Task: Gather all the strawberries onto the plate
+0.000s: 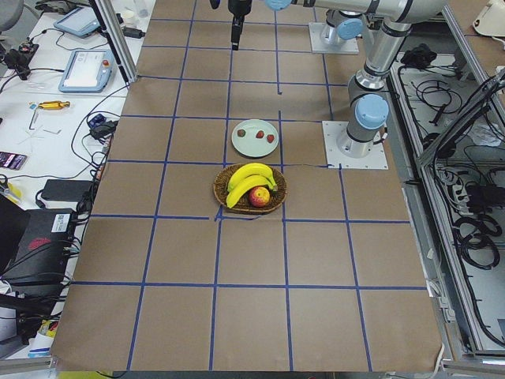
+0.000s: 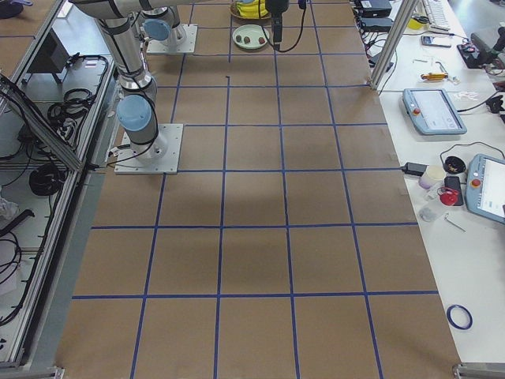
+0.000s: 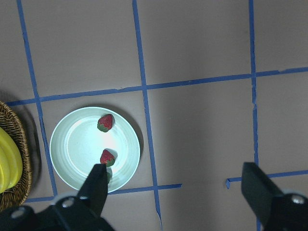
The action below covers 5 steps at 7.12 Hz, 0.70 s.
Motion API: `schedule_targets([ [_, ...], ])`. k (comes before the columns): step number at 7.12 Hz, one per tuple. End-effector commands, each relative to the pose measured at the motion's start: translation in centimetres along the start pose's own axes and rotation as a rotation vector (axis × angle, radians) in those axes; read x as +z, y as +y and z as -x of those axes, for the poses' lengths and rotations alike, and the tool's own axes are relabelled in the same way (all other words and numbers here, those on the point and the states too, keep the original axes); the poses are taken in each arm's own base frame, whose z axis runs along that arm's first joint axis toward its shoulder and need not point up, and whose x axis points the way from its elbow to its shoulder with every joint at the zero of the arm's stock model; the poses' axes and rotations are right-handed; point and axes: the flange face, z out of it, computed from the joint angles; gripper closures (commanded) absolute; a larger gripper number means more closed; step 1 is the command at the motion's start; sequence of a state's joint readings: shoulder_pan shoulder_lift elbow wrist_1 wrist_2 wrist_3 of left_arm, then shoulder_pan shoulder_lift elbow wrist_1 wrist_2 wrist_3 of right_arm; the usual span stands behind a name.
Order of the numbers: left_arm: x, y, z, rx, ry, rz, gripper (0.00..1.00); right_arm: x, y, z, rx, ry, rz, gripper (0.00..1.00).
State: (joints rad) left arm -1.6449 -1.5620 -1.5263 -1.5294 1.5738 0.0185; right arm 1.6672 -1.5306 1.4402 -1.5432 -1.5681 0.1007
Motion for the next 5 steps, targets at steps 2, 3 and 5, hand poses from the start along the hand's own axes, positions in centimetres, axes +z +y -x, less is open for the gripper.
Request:
schedule_targets([
  [2,0.22,-0.11,-0.05,0.001,0.0,0.004,0.0,0.2,0.05,0.03,0.0,-0.002,0.003,0.0],
  [3,0.3,-0.16,-0.05,0.001,0.0,0.006,0.0,0.29,0.0,0.03,-0.001,-0.001,0.005,0.0],
  [5,0.79,-0.44,-0.06,0.001,0.002,0.015,0.0,0.43,-0.23,-0.04,0.0,0.0,0.005,0.0],
])
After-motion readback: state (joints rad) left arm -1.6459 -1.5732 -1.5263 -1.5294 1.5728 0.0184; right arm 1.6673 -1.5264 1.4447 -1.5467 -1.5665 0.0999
